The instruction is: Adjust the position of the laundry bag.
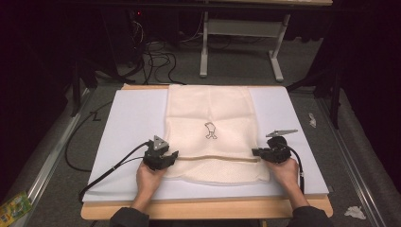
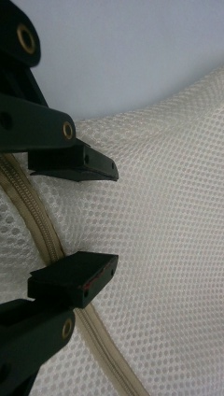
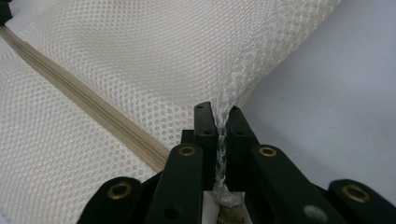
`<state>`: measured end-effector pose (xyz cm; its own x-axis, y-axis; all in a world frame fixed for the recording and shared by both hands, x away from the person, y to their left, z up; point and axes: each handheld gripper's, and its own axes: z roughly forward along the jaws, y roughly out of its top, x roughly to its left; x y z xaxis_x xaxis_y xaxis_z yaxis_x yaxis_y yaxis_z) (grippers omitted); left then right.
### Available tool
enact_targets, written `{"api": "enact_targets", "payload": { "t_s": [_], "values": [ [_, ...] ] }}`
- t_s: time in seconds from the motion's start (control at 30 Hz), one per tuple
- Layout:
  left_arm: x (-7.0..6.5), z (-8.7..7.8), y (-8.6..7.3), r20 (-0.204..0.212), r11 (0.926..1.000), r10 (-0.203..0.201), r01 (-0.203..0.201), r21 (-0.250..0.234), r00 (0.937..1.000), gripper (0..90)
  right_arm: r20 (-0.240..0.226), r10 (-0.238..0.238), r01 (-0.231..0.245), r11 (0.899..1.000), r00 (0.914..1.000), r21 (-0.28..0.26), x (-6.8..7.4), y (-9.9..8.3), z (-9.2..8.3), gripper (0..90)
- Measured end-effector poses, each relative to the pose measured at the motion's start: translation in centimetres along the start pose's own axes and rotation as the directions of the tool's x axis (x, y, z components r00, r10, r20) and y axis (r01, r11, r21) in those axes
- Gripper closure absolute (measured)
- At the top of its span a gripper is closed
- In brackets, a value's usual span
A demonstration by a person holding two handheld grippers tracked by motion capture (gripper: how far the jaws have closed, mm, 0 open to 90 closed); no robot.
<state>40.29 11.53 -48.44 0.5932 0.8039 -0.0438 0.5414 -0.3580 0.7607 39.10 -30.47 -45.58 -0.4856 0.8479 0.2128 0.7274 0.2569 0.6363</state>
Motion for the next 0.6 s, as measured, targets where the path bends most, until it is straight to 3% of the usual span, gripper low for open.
{"api": "enact_targets", "payload": {
  "t_s": [0.6],
  "values": [
    [0.3, 0.0, 0.3, 0.024, 0.9998, -0.012, 0.012, 0.015, 0.9996, 52.8, -0.013, -0.043, 0.042, 0.998, 0.999, -0.044, 1.3, 2.5, -2.3, 87.6]
  ]
}}
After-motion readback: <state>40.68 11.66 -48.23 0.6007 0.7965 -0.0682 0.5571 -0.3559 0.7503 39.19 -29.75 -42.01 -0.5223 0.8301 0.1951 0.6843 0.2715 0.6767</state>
